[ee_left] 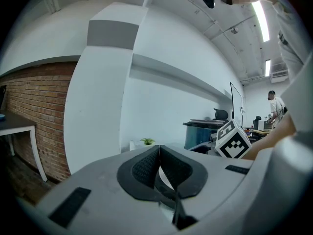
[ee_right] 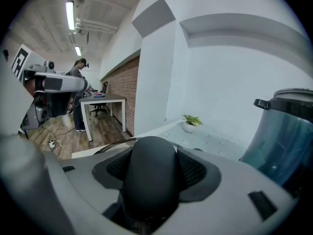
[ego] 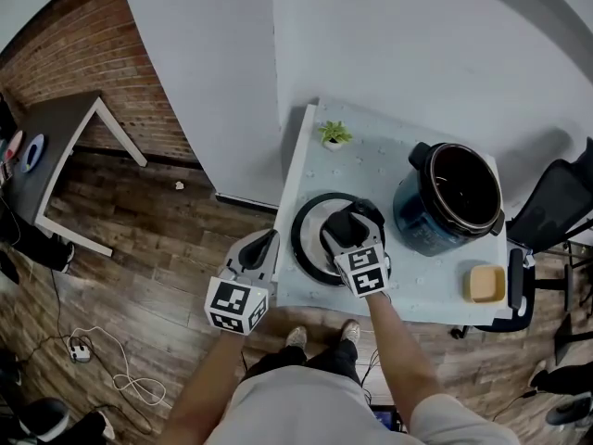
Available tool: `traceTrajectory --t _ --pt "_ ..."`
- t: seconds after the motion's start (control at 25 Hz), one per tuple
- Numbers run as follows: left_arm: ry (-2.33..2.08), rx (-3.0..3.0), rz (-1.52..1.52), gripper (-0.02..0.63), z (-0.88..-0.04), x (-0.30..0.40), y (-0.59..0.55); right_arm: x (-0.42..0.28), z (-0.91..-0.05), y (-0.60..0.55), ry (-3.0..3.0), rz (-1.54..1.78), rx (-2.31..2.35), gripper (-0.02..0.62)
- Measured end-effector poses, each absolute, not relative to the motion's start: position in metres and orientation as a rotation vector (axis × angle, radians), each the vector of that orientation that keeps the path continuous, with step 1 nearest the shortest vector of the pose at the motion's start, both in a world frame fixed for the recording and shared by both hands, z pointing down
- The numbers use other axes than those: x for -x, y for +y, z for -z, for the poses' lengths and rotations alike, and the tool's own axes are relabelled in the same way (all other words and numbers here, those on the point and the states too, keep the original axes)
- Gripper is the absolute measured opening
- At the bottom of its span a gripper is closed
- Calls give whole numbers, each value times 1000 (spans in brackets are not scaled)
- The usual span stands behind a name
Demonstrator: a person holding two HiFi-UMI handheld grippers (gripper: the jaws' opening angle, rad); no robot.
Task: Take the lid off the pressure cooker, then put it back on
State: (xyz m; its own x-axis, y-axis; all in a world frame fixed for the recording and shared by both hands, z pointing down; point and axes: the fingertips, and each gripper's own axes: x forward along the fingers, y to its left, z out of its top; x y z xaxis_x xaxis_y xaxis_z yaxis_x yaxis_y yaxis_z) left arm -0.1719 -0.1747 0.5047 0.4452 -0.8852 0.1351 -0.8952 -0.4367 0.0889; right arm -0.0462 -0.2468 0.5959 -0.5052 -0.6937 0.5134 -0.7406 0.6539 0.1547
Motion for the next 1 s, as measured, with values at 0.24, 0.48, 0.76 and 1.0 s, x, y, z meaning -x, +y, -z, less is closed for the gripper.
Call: traceTrajectory --t 0.24,0.48,0.76,1.0 --pt "-1578 -2540 -95 14 -505 174 -175 48 -600 -245 -2307 -86 -1107 275" --pt "-1571 -2543 -83 14 -505 174 -175 48 -602 -245 -2306 -75 -1111 276" --pt "-1563 -2561 -99 14 -497 172 -180 57 -579 -245 -2369 -69 -1107 382" --pt "-1593 -2588 -106 14 -473 172 -189 54 -516 -240 -2484 -63 -1206 382"
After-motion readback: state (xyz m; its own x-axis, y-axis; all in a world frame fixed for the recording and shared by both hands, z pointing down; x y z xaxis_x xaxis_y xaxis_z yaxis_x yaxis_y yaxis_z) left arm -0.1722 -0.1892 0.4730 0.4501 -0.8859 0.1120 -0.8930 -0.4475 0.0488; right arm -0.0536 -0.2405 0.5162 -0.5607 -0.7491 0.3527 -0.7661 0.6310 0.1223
